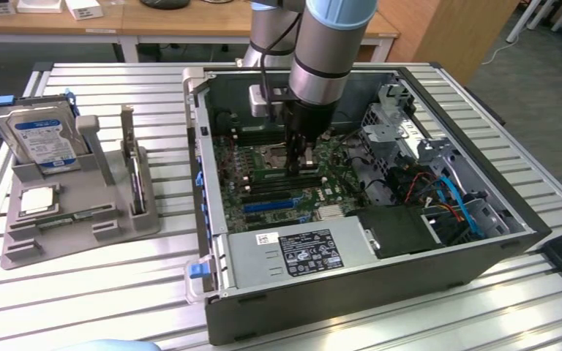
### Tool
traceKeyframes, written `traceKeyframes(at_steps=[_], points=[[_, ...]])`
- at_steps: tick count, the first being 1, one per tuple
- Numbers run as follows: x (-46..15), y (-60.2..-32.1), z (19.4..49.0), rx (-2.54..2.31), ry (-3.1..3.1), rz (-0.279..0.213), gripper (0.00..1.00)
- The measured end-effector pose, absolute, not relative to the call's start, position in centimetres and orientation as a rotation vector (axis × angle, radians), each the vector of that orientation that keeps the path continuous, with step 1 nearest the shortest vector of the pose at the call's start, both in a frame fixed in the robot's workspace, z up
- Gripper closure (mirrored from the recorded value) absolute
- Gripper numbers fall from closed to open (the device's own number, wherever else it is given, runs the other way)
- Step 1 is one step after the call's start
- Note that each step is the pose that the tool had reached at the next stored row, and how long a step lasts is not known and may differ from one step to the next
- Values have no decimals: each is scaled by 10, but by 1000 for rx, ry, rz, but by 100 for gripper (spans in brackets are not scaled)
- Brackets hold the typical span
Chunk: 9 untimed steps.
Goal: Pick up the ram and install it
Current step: 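Insert the ram into the slot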
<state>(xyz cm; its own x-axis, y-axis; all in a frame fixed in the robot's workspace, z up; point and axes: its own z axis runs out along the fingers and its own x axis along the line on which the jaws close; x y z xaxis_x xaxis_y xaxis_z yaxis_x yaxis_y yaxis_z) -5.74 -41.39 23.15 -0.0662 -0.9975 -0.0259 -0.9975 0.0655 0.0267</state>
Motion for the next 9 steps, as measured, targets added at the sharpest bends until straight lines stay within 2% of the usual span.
traceKeyframes(at_steps=[9], points=[[-60,-414,231,-2142,2287,47,86]])
